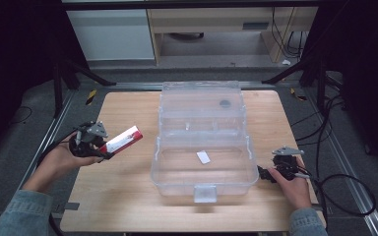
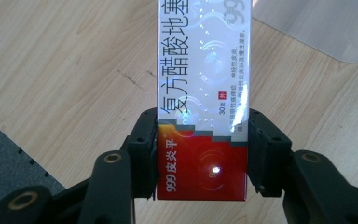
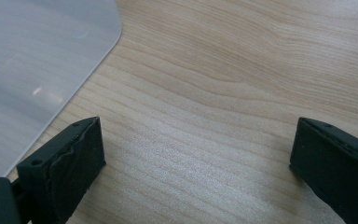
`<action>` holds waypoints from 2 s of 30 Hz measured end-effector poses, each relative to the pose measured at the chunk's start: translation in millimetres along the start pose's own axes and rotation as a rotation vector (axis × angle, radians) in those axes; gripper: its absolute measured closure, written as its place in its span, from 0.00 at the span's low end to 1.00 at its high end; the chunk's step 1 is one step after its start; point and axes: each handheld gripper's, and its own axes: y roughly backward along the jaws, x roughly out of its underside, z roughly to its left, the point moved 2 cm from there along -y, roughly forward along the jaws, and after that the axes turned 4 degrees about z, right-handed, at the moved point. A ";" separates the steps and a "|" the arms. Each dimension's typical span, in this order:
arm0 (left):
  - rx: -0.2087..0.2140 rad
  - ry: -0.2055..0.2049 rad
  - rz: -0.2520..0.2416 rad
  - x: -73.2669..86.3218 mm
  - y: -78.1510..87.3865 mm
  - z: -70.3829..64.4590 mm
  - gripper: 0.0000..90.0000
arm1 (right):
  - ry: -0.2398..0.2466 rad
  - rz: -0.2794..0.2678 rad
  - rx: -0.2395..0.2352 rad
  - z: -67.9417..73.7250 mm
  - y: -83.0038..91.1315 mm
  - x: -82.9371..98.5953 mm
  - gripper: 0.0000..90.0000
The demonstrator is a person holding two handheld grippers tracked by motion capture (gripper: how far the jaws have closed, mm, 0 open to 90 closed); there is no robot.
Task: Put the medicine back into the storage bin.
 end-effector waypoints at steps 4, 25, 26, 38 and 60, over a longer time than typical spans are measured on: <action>-0.011 -0.006 -0.012 -0.9 10.2 0.5 0.57 | 0.000 0.000 0.000 0.0 0.0 0.0 0.04; -0.035 -0.092 -0.059 -37.3 58.8 -3.7 0.57 | -0.001 0.001 0.000 0.1 0.0 0.0 0.04; -0.036 -0.097 -0.055 -40.0 59.5 -4.1 0.57 | -0.001 0.001 0.000 0.0 0.0 0.0 0.04; -0.037 -0.151 -0.057 -69.2 67.8 -7.5 0.57 | -0.002 0.001 -0.001 0.0 0.0 -0.1 0.04; -0.011 -0.268 -0.025 -118.6 58.5 -35.4 0.57 | -0.001 0.001 -0.001 0.0 0.0 -0.1 0.04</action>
